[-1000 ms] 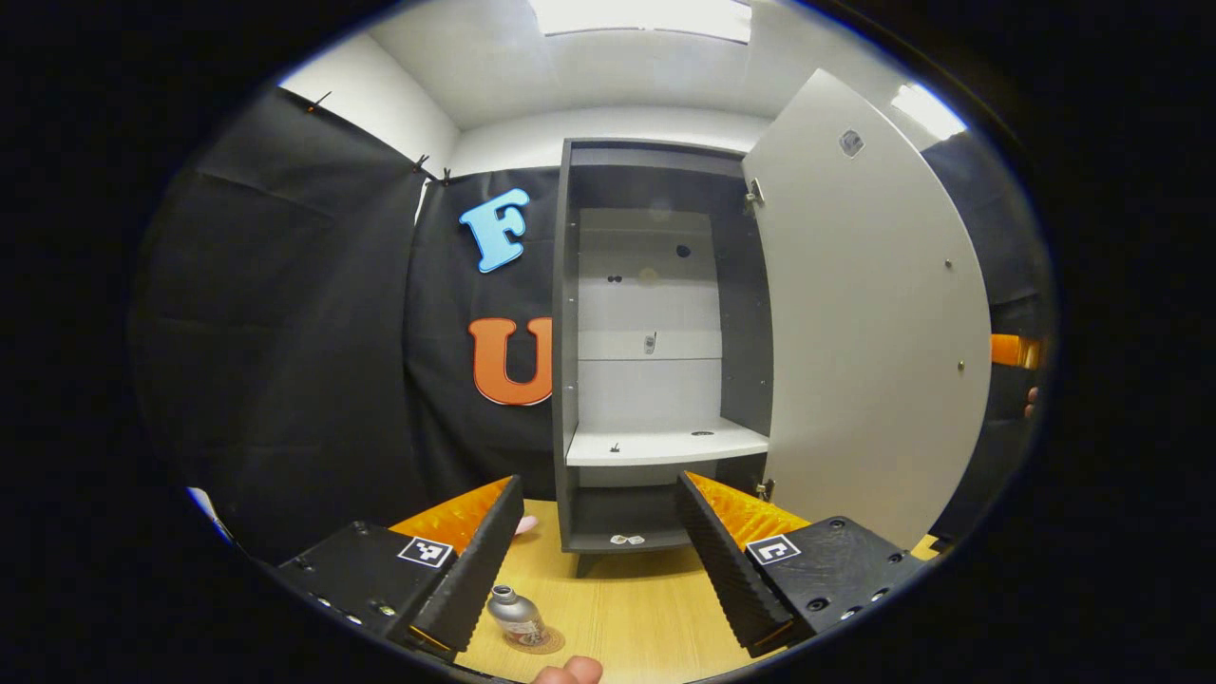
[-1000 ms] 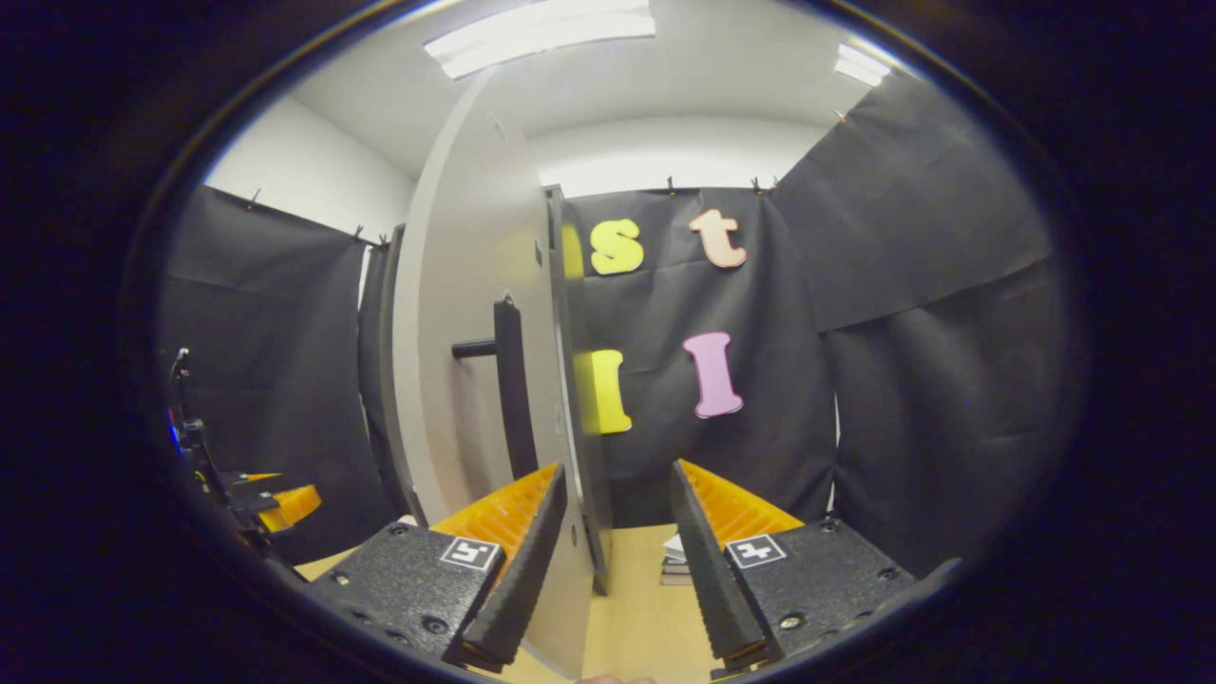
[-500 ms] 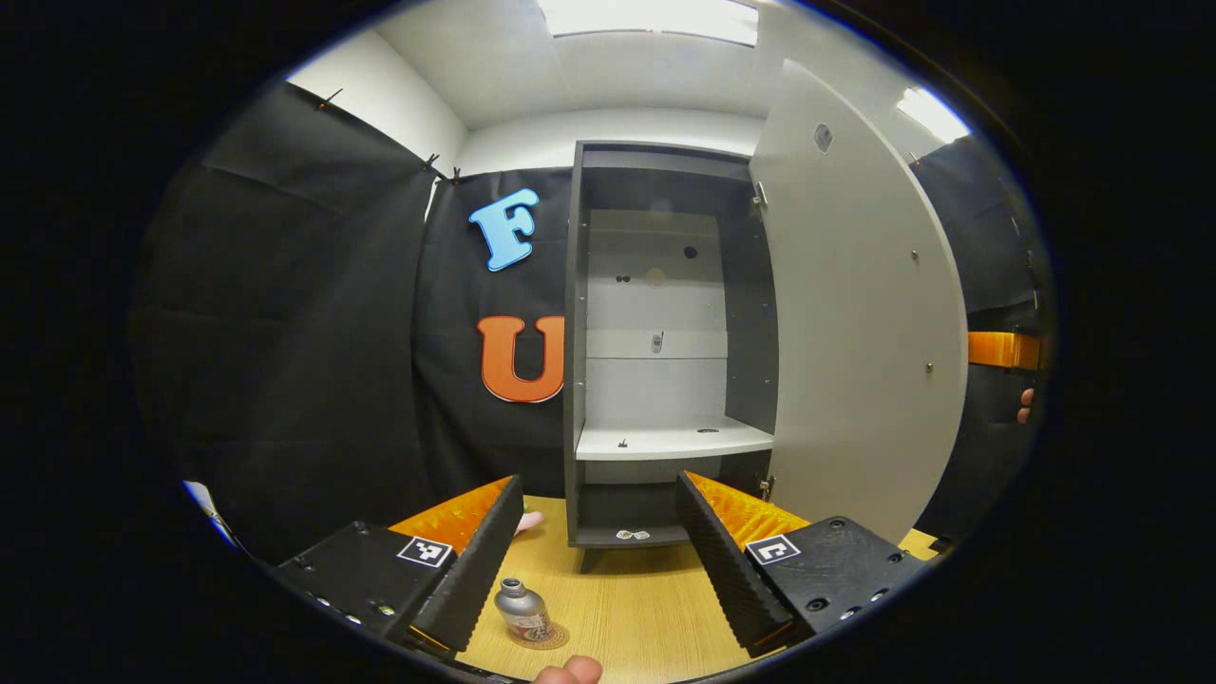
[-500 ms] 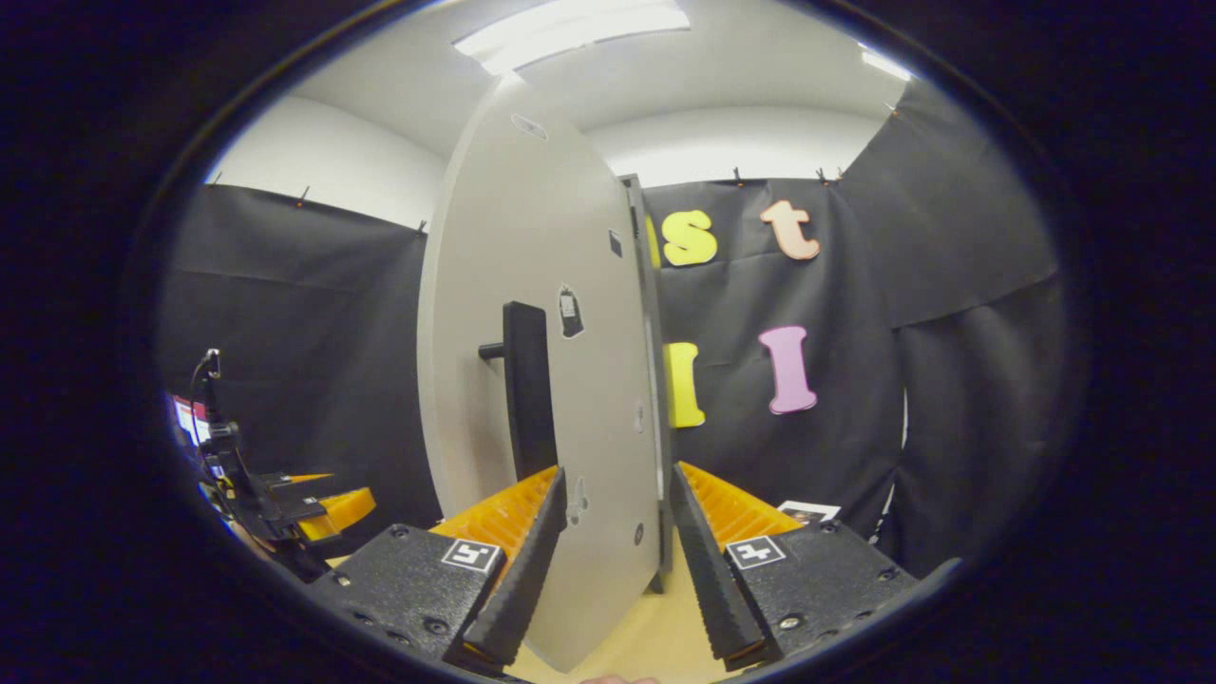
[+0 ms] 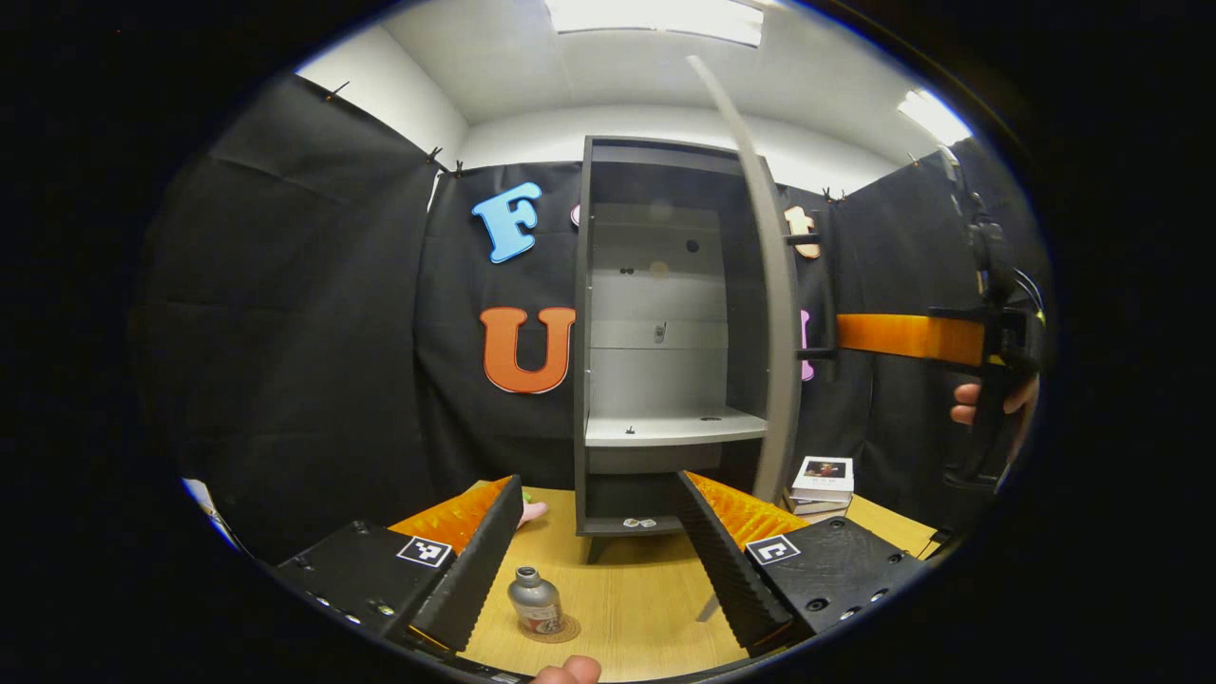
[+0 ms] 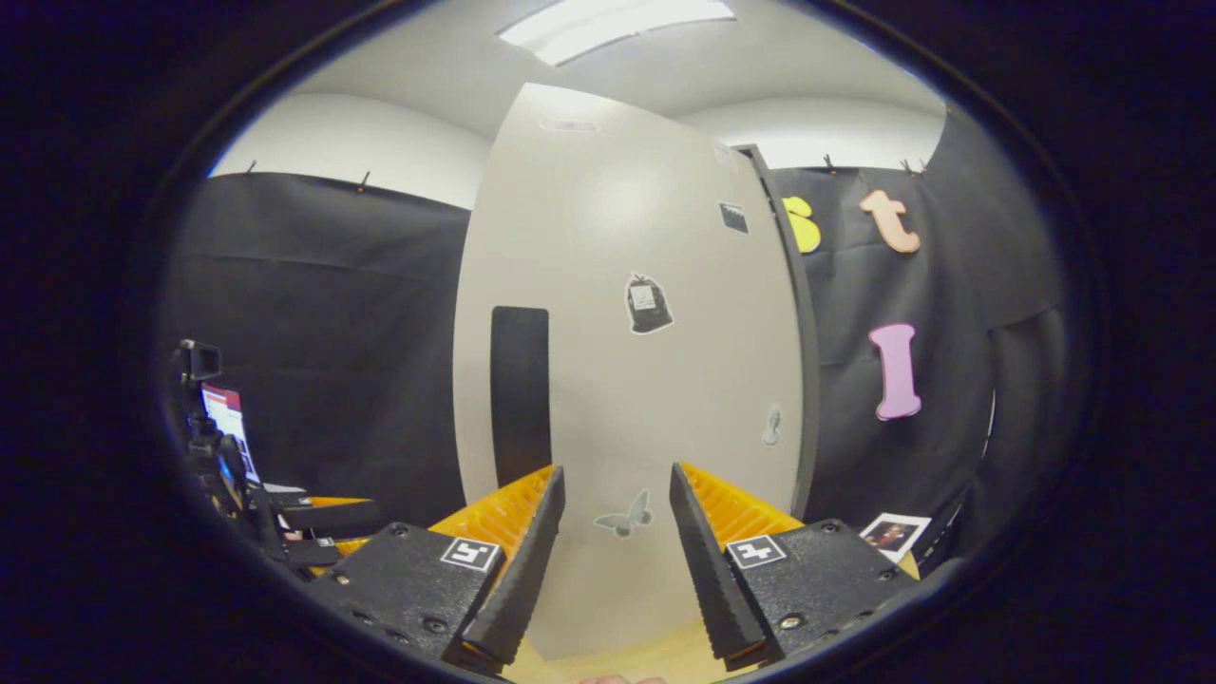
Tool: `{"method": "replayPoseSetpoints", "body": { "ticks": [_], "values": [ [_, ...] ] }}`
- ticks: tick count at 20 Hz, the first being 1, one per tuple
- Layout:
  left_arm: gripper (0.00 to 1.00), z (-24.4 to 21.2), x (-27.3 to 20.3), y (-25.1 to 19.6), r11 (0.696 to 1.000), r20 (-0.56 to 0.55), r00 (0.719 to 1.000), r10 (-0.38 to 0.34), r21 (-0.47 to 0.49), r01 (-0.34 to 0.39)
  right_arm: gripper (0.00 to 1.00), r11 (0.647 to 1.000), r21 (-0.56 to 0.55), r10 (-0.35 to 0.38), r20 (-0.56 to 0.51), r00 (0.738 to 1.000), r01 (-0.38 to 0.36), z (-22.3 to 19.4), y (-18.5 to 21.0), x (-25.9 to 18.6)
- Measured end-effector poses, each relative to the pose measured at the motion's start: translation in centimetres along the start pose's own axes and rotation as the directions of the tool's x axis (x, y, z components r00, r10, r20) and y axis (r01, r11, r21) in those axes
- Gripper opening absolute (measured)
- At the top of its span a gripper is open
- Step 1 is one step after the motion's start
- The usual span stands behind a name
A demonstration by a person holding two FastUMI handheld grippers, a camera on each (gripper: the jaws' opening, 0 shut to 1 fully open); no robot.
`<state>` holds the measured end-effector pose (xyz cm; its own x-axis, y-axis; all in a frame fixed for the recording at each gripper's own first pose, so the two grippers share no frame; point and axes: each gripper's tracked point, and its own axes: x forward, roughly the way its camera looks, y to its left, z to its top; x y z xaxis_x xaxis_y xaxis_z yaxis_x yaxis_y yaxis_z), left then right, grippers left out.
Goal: Open the cabinet door with the right hand, grasp the bottle in the cabinet with the left hand and place it on the coaster, then close the cabinet door with the right hand.
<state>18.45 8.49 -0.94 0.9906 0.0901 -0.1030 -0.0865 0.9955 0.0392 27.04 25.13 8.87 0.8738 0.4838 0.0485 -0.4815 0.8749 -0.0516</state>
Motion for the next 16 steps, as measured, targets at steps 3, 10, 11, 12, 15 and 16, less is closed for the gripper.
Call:
{"method": "replayPoseSetpoints", "body": {
  "ticks": [3,10,11,12,15,16],
  "values": [
    [0.96,-0.2,0.1,1.0,1.0,0.005,1.0,0.001,-0.007,-0.001,0.73,0.999,0.041,0.034,-0.012,0.999,-0.034,-0.6,1.5,2.7],
    [0.97,-1.5,0.7,3.0,1.0,-0.011,1.0,0.023,-0.012,-0.023,0.71,0.998,0.067,-0.024,0.032,0.999,0.022,0.3,0.7,6.0],
    [0.97,-1.7,0.9,3.2,0.999,-0.011,0.999,0.03,-0.016,-0.03,0.73,0.997,0.071,-0.035,0.034,0.999,0.033,0.0,0.4,5.6],
    [0.97,-1.8,0.9,3.2,0.999,-0.007,0.999,0.031,-0.021,-0.032,0.74,0.997,0.066,-0.042,0.034,0.999,0.04,-0.4,0.1,5.5],
    [0.96,-2.2,1.2,2.2,0.999,0.002,1.0,0.009,-0.052,-0.009,0.74,0.992,0.07,-0.102,-0.025,0.995,0.103,-3.3,-1.9,2.2],
    [0.95,-2.1,1.1,2.1,0.998,0.012,1.0,0.006,-0.059,-0.006,0.71,0.99,0.081,-0.111,-0.04,0.993,0.114,-3.9,-2.1,0.9]
  ]
}}
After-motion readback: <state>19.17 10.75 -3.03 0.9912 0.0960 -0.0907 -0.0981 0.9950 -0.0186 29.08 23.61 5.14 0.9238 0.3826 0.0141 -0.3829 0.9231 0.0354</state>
